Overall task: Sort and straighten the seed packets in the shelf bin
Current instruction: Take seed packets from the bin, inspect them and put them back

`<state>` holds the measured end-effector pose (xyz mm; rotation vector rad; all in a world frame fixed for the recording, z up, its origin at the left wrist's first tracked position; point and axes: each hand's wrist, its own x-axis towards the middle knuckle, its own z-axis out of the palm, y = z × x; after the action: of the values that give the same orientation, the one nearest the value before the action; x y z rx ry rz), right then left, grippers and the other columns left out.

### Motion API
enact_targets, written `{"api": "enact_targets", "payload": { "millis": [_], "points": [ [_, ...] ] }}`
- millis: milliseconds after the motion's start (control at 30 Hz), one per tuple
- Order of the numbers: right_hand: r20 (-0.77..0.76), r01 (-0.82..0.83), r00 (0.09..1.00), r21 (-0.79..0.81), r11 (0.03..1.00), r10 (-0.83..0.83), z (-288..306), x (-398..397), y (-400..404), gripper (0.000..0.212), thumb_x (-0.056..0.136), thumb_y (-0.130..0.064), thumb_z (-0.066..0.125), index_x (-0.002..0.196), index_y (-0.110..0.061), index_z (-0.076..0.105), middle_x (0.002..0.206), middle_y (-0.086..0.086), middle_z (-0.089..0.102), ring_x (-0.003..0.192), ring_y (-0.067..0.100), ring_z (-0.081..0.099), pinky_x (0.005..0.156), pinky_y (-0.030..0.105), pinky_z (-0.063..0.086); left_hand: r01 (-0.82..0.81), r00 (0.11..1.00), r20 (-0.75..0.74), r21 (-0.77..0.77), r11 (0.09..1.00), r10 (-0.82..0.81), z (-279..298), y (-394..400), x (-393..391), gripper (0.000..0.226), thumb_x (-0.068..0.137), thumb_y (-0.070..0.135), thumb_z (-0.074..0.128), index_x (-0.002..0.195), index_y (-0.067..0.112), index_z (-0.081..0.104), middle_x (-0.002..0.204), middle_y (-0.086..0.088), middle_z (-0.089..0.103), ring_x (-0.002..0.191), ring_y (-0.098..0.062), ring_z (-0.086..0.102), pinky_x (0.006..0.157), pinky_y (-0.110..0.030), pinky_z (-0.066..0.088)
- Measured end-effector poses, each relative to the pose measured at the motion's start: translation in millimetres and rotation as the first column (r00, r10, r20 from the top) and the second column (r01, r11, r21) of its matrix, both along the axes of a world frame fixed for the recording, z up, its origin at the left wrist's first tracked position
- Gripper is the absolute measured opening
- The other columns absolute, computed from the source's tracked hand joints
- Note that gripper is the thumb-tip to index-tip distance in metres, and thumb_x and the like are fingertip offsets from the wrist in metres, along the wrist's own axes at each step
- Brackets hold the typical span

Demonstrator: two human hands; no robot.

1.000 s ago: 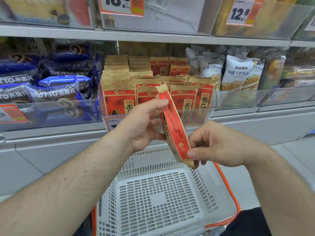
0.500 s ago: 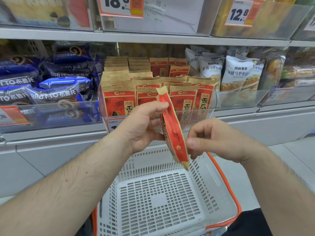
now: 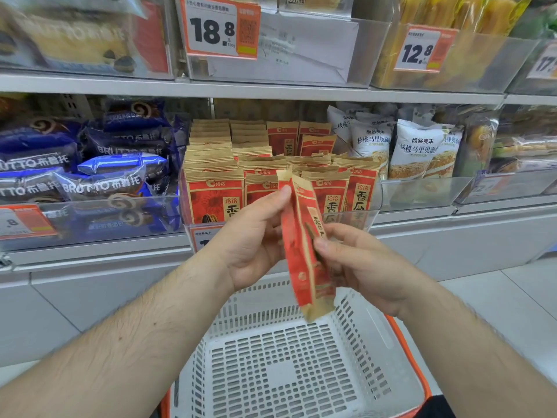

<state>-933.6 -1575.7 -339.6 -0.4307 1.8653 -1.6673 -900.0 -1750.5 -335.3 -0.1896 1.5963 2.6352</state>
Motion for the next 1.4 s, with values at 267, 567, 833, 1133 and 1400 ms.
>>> {"api": "enact_targets", "payload": {
  "millis": [267,567,833,1133,1400],
  "points": [
    [-0.242,0.174,0.960,0.114,0.978,-0.143,-4.6,0.1,-5.2,0.031,0.083,-0.019,0.077,0.110,-0.020,0.062,0.095,0.000,0.077,0.085,0.014,0.075,0.069,0.028,0.058,-0.066,0.997,0.022,-0.154,0.986,0.070,-0.4,1.0,-0.8,0.039,0.104,0.040,0.043,0.120,0.015,0.067,0.107,-0.010,0.076,0.099,-0.027,0.074,0.088,-0.045,0.058],
    [-0.278,0.187,0.950,0.130,0.974,-0.145,-6.9,-5.2,-2.2,0.018,0.089,-0.025,0.071,0.105,-0.020,0.066,0.094,0.002,0.077,0.087,0.016,0.074,0.078,0.035,0.057,-0.072,0.995,0.052,-0.145,0.987,0.080,-0.6,-0.4,-2.0,0.037,0.106,0.039,0.040,0.118,0.018,0.067,0.108,-0.009,0.076,0.101,-0.026,0.073,0.093,-0.050,0.055],
    [-0.256,0.211,0.946,0.012,0.977,-0.201,-6.2,-9.8,0.9,0.008,0.091,-0.010,0.067,0.098,-0.014,0.068,0.066,-0.007,0.069,0.052,0.005,0.058,0.048,0.016,0.042,-0.013,0.998,-0.064,-0.401,0.916,-0.013,-7.1,3.5,1.4,0.032,0.103,0.032,0.048,0.106,0.013,0.074,0.099,-0.010,0.078,0.092,-0.027,0.075,0.079,-0.041,0.061],
    [-0.055,0.325,0.935,-0.261,0.909,-0.350,5.0,-9.1,6.7,0.003,0.089,-0.009,0.061,0.091,-0.008,0.060,0.062,0.010,0.061,0.042,0.014,0.050,0.045,0.025,0.044,-0.339,0.925,-0.340,-0.529,0.778,0.171,14.5,-8.9,-4.8,0.018,0.100,0.027,0.057,0.098,0.035,0.073,0.101,0.010,0.076,0.092,-0.009,0.072,0.089,-0.041,0.057],
    [0.019,0.428,0.861,-0.567,0.704,-0.508,41.2,-16.4,-8.0,0.012,0.088,-0.020,0.056,0.098,-0.014,0.060,0.068,0.003,0.068,0.047,0.009,0.058,0.048,0.022,0.052,-0.597,0.787,-0.524,-0.514,0.616,0.325,48.6,-36.0,-10.9,0.021,0.100,0.019,0.056,0.100,0.037,0.066,0.101,0.018,0.070,0.096,0.001,0.066,0.081,-0.016,0.053]
  ]
}}
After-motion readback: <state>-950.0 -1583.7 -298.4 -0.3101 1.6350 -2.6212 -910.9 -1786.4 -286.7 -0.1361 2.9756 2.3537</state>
